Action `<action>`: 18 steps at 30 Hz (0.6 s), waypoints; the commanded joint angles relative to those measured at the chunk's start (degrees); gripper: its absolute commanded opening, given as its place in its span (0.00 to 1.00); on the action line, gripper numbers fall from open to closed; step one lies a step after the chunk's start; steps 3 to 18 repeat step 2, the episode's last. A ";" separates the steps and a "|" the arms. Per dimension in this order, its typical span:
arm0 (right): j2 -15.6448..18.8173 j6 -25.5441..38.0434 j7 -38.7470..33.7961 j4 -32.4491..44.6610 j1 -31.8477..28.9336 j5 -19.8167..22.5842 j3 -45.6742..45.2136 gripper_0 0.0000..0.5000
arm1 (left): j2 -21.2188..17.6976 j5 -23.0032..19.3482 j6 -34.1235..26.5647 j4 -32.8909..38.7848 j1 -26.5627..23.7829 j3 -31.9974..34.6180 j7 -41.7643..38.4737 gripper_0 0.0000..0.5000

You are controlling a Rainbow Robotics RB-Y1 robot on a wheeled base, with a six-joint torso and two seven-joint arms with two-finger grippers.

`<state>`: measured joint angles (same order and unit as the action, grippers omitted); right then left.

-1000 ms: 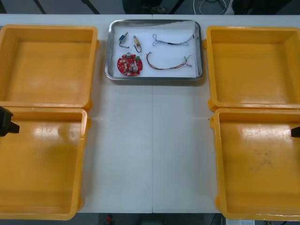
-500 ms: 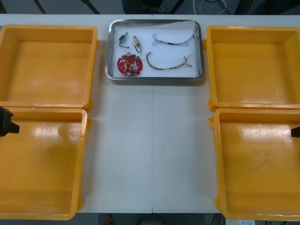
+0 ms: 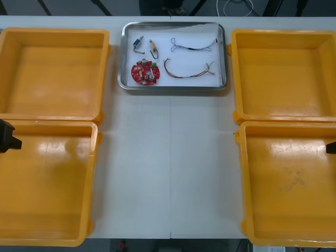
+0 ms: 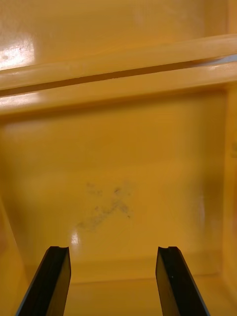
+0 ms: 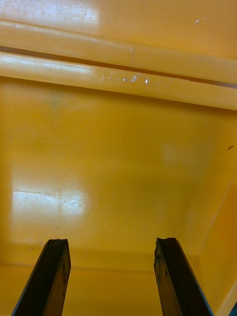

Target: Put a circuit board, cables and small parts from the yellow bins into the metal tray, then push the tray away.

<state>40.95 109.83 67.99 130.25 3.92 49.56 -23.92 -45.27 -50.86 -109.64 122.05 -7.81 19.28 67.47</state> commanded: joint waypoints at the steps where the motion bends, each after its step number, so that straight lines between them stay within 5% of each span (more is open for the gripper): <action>1: 2.12 0.17 -0.22 1.59 0.04 0.45 0.46 1.00 | -2.10 -0.38 -0.36 1.61 0.96 1.46 6.10 1.00; 18: 2.12 0.17 -0.22 1.59 0.04 0.45 0.46 1.00 | -2.10 -0.38 -0.36 1.61 0.96 1.46 6.10 1.00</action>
